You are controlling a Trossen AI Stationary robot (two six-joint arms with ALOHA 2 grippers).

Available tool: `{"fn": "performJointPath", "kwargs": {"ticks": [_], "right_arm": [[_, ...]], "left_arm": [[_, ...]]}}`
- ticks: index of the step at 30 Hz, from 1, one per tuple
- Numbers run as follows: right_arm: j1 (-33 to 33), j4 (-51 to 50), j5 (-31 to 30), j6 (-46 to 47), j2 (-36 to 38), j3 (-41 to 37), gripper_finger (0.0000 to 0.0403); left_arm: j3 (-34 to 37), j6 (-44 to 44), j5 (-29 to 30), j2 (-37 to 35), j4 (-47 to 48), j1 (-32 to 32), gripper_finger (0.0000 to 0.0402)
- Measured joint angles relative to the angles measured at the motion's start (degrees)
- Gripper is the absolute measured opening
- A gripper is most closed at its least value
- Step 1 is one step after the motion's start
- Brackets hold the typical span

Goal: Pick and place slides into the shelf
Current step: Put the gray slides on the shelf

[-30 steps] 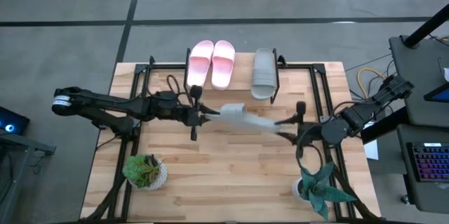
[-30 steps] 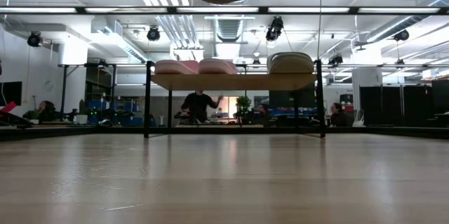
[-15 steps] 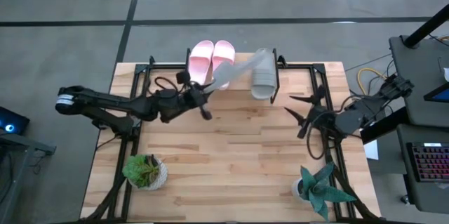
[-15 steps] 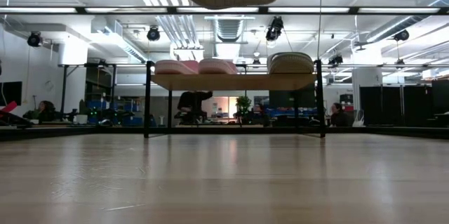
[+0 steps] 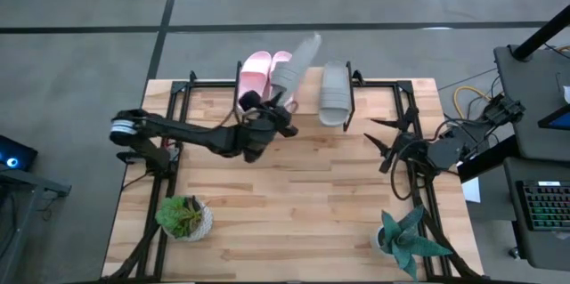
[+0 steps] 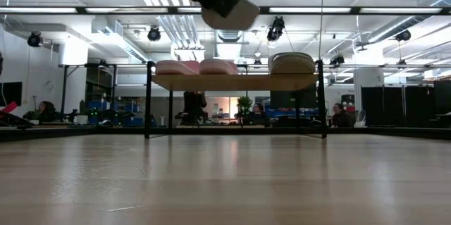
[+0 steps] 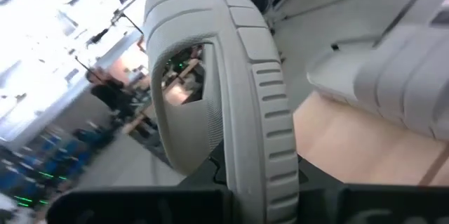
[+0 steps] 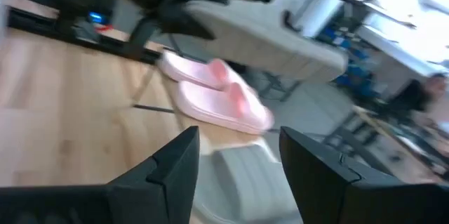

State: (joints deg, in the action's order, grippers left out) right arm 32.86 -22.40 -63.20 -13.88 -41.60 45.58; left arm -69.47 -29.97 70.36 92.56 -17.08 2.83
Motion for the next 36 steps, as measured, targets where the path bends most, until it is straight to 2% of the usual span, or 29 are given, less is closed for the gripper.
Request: {"fn": "performJointPath", "kwargs": {"ticks": [3, 5, 8, 10, 21, 27, 29, 32, 36], "right_arm": [[0.00, -0.32, -5.55, -0.10, 0.00, 0.00, 0.0187], [0.00, -0.40, -8.62, -0.77, 0.34, 0.00, 0.0187], [0.00, -0.89, -9.39, -1.17, 1.23, 0.00, 0.0187], [0.00, -1.02, -9.38, -1.15, 1.95, 0.00, 0.0187], [0.00, -1.42, -8.91, -1.17, 6.00, 0.00, 0.0187], [0.00, -1.39, -8.77, -1.15, 7.40, 0.00, 0.0187], [0.00, -1.39, -7.77, -1.17, 7.50, 0.00, 0.0187], [0.00, -1.39, -2.29, -2.83, 7.43, 0.00, 0.0187], [0.00, -1.38, 7.65, -13.66, 6.33, -0.16, 0.0187]], "left_arm": [[-3.01, -1.03, 2.29, 4.35, 0.14, 0.00, 0.0008], [-4.83, -2.78, 6.28, 6.80, 0.11, 0.05, 0.0008], [-7.75, -7.26, 15.50, 10.26, 0.00, 0.07, 0.0008], [-9.47, -9.40, 18.46, 12.35, -0.15, 0.10, 0.0008], [-15.35, -12.95, 19.74, 21.20, 0.04, 1.19, 0.0008], [-15.53, -15.64, 19.71, 22.87, 0.10, 2.59, 0.0008], [-15.50, -16.95, 19.43, 22.92, 0.13, 2.84, 0.0008], [-15.55, -17.38, 19.79, 22.80, -0.02, 3.11, 0.0008], [-15.81, -19.84, 19.73, 22.69, 0.01, 3.57, 0.0008]]}}
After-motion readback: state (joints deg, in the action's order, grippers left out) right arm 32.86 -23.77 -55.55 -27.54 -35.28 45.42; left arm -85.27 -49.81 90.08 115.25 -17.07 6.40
